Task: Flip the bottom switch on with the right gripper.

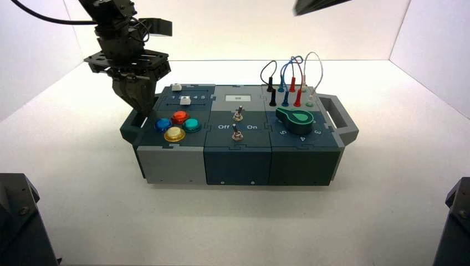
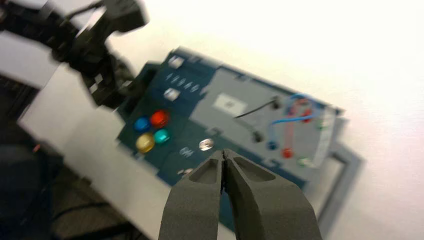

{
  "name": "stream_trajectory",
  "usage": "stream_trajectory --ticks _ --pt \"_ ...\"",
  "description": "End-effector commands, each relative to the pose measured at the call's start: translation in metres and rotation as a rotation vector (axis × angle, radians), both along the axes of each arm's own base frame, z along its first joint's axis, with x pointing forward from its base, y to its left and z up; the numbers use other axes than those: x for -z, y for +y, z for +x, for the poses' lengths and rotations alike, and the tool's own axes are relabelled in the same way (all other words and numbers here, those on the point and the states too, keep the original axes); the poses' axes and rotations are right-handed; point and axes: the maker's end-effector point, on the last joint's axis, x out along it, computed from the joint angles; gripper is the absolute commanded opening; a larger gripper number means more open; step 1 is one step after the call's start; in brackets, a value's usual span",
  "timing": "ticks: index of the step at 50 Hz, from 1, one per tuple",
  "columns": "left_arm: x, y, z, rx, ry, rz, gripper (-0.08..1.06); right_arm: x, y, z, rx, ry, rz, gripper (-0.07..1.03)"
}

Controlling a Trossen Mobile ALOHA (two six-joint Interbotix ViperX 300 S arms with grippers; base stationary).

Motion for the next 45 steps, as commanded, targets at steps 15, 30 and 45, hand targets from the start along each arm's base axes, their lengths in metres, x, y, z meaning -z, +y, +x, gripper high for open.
stream_trajectory --ticks 15,30,45 --pt "0.009 -0.002 0.004 0.013 0.02 0.01 -0.03 0.009 0.034 -0.012 -0.059 0.116 0.018 -0.02" --pt "0.015 -0.001 0.001 0.014 0.043 0.018 -0.03 0.012 0.036 -0.016 -0.045 0.161 0.037 -0.02" --pt "0.023 -0.002 0.001 0.011 0.068 0.026 -0.03 0.022 0.041 -0.013 -0.039 0.204 0.02 -0.02"
